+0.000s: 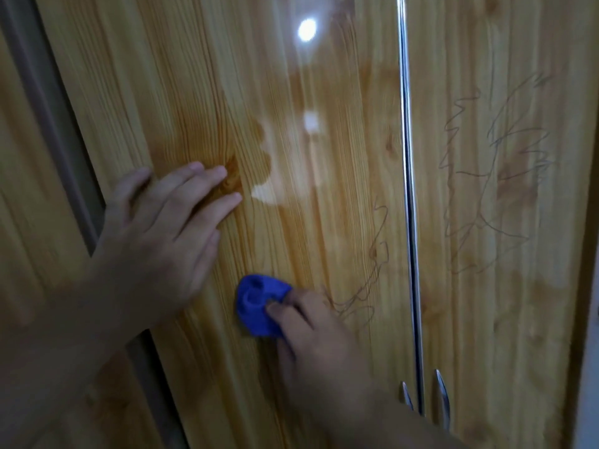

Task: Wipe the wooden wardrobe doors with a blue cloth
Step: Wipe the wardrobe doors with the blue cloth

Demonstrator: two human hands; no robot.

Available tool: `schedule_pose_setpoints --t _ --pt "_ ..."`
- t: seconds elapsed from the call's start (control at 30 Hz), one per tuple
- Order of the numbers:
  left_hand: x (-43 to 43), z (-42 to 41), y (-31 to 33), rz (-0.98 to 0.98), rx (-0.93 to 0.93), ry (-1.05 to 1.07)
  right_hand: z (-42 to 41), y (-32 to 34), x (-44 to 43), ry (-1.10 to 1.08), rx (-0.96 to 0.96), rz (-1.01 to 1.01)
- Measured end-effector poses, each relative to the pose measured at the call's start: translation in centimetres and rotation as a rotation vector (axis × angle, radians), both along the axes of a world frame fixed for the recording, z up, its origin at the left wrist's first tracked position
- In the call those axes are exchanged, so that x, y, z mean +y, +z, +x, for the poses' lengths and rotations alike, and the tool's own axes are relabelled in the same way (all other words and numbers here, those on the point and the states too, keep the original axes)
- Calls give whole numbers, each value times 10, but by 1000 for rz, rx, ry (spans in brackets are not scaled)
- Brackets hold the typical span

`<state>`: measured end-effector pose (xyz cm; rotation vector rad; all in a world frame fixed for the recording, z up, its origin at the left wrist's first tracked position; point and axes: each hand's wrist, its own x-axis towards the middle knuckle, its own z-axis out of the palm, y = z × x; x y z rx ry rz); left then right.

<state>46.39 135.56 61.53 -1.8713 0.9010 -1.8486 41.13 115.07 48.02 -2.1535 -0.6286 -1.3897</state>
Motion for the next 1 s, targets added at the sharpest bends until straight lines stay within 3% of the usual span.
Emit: schedule_pose_setpoints --t 0.2,0.47,0.8,1.0 --pt "-2 -2 -1 4 23 3 -2 -51 39 98 52 -172" --pt "1 2 0 7 50 -13 5 -54 17 119 17 -267" --pt "0 0 0 14 32 -10 19 12 -84 -65 -173 -257" --pt "-2 -4 0 17 35 -3 25 71 -143 -221 -248 -98"
